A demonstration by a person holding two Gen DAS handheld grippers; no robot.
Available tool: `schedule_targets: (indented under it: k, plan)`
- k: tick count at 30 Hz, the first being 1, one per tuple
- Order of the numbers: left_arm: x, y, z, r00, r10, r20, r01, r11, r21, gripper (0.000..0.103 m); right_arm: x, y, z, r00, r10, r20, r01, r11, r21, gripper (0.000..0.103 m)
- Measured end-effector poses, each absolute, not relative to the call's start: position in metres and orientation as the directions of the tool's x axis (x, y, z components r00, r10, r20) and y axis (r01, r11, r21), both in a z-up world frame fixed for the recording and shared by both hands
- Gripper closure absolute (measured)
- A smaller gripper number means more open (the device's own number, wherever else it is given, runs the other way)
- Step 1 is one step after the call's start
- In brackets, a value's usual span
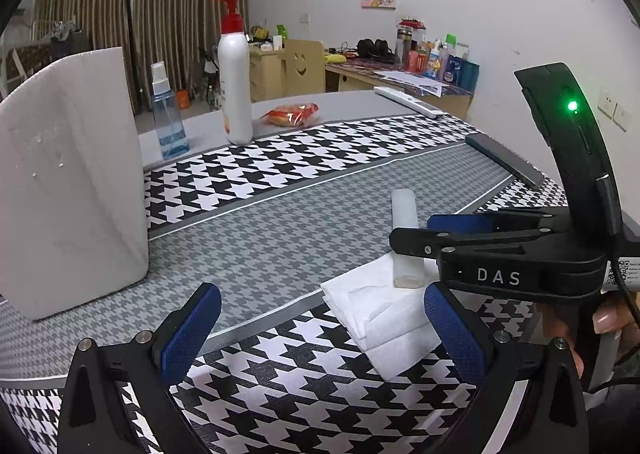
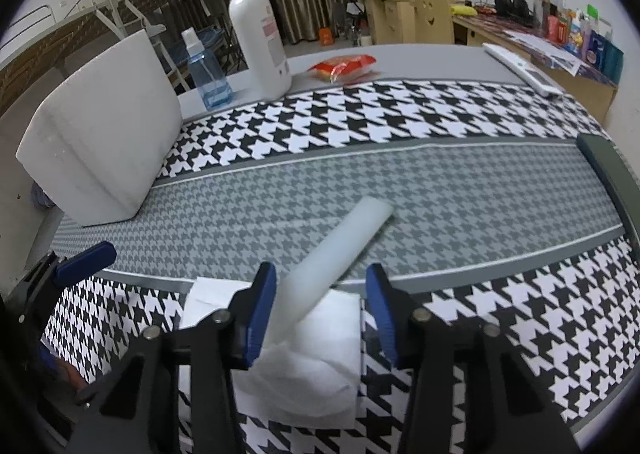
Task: Organize soft objects
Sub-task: 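Reach the right tool down to the white foam stick on the tissue, then close the right tool on the white foam stick and lift it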
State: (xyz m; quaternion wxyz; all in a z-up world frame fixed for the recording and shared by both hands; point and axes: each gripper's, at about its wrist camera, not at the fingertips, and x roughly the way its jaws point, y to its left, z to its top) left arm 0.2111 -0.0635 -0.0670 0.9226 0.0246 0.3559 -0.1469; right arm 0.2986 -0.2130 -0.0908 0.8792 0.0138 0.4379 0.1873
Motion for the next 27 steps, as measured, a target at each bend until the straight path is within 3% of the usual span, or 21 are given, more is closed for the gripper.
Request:
schedule_targets:
  k: [9, 16, 19, 27]
  plan:
    - [0.214, -0.059, -0.067, 0.704, -0.263, -0.659, 0.28, 0.957, -0.082, 0.001, 0.305, -0.206, -0.091, 0.528, 0.347, -0.775, -0.331, 0.925, 0.189, 0.064]
    - [0.214, -0.059, -0.068, 0.703, -0.274, -0.657, 0.292, 0.953, -0.085, 0.001, 0.309, -0.205, -0.092, 0.528, 0.325, -0.784, -0.333, 0.929, 0.16, 0.081]
    - [0.213, -0.059, -0.067, 0.706, -0.27, -0.654, 0.289, 0.954, -0.082, 0.001, 0.311, -0.211, -0.092, 0.525, 0.338, -0.782, -0.315, 0.93, 0.19, 0.092]
    - [0.206, -0.065, -0.063, 0.718, -0.27, -0.641, 0.3, 0.952, -0.065, 0.001, 0.301, -0.221, -0.074, 0.564, 0.361, -0.743, -0.326, 0.924, 0.201, 0.094]
